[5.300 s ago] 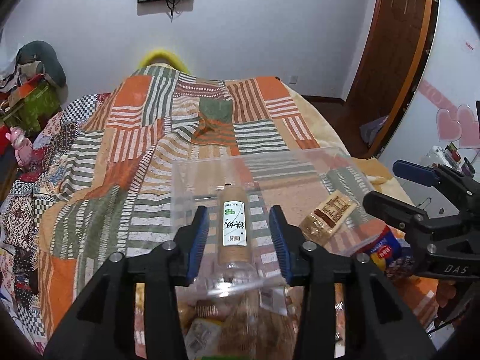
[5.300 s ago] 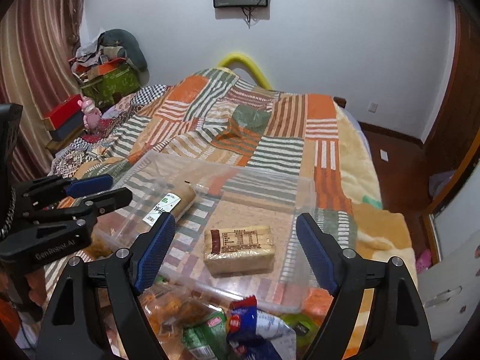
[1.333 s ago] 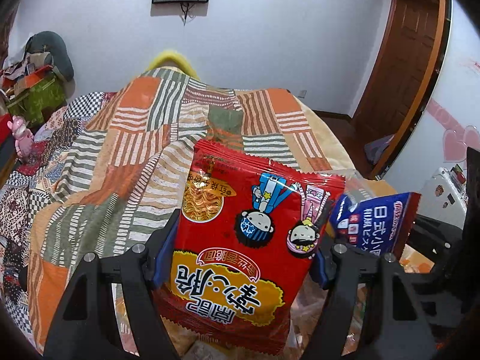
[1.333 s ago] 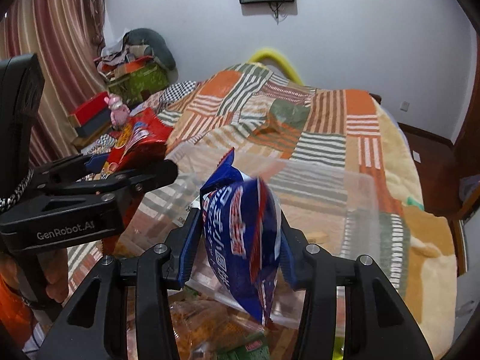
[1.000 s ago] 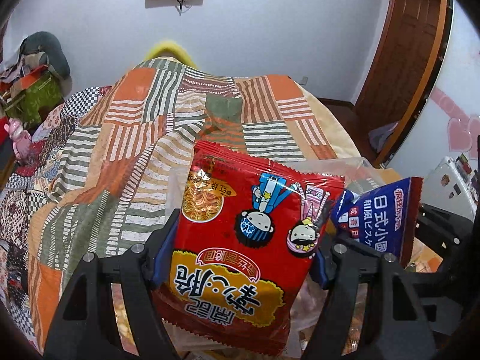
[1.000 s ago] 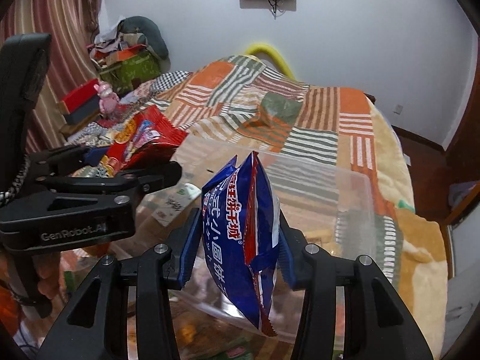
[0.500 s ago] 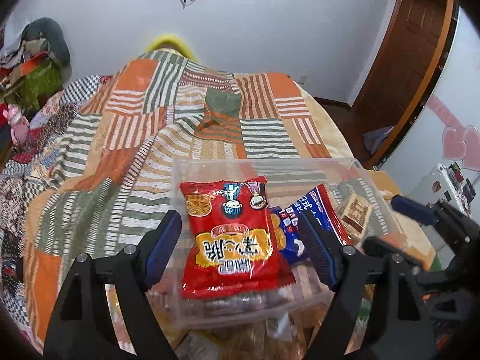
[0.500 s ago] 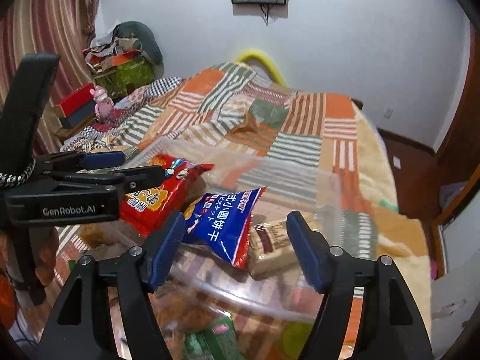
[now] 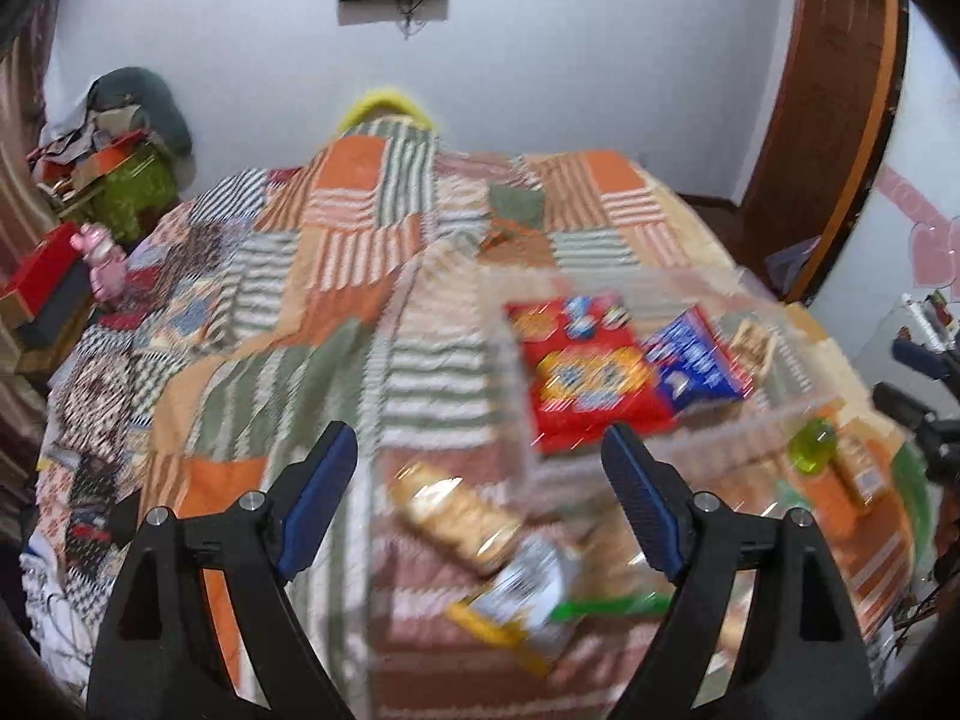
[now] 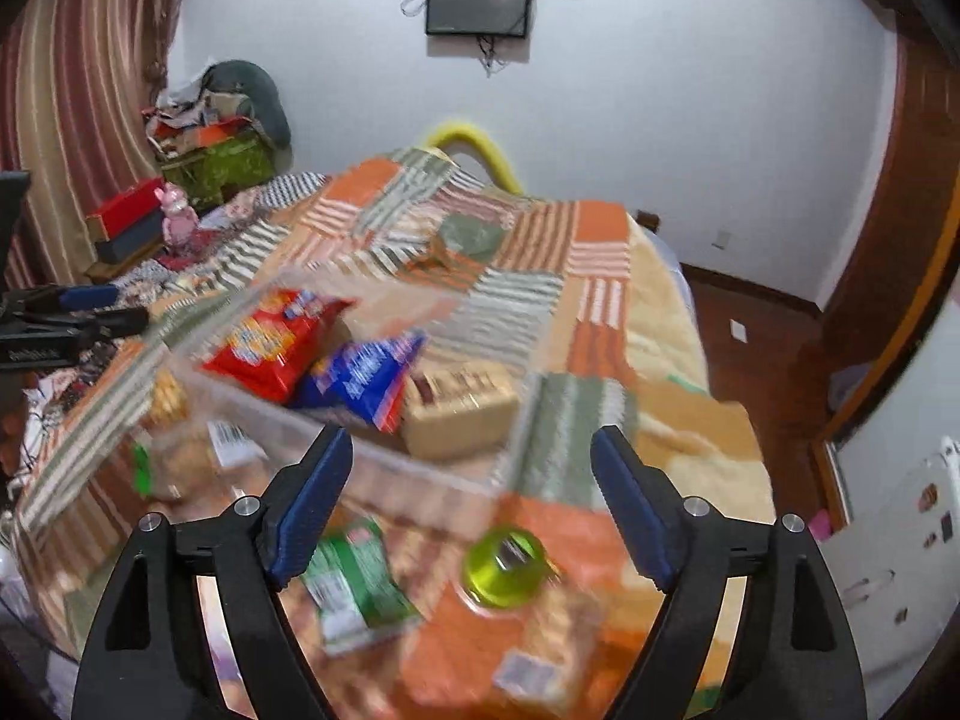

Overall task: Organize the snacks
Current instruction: 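Grasp the clear puffed-snack bag with the left tool while the right tool grasps the green jelly cup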

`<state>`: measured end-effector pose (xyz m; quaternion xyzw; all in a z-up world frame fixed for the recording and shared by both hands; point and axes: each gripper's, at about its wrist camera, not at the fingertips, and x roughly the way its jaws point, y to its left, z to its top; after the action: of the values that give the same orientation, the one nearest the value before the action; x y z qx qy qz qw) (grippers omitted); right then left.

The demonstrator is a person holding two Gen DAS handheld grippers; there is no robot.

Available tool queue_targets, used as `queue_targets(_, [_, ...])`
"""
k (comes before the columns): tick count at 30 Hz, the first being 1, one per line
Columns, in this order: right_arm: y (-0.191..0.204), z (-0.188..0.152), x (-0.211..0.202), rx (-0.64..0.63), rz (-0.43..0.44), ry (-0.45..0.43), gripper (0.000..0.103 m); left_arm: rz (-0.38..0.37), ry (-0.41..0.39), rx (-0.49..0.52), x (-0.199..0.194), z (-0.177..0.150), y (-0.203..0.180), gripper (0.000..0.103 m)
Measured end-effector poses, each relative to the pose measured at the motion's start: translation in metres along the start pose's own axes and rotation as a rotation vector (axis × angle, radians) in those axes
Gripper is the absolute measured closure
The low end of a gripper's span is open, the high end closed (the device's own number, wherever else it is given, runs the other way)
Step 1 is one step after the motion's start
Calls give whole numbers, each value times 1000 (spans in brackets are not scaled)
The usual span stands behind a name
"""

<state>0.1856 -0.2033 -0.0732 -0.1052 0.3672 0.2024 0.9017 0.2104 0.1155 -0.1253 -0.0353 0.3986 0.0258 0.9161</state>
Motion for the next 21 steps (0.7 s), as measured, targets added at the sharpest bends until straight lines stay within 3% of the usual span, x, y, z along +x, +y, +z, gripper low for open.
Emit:
queue_targets(12, [-24, -46, 9, 101, -19, 120, 22, 68, 108, -116, 57, -22, 35, 19])
queue_targets(21, [-22, -52, 28, 88, -28, 150, 22, 65, 148, -94, 86, -39, 31, 20])
